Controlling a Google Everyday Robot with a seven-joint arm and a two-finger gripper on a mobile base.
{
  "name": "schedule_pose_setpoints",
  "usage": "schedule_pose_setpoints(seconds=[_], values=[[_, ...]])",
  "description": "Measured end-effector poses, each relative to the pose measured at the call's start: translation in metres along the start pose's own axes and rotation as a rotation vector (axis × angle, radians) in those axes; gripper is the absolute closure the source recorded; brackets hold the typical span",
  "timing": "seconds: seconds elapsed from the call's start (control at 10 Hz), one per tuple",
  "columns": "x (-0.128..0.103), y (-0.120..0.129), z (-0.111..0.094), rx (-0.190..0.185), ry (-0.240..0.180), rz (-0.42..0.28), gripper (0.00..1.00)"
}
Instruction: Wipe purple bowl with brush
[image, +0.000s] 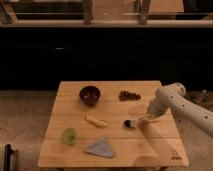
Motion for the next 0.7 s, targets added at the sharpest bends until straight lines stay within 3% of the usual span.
schedule_pose_setpoints(seconds=[0.3, 0.5, 0.7], values=[[0.001, 0.003, -0.025, 0.059, -0.020, 0.014, 1.00], [0.004, 0.009, -0.038, 0.110, -0.055, 0.018, 1.00], [0.009, 0.015, -0.046, 0.137, -0.080, 0.017, 1.00]])
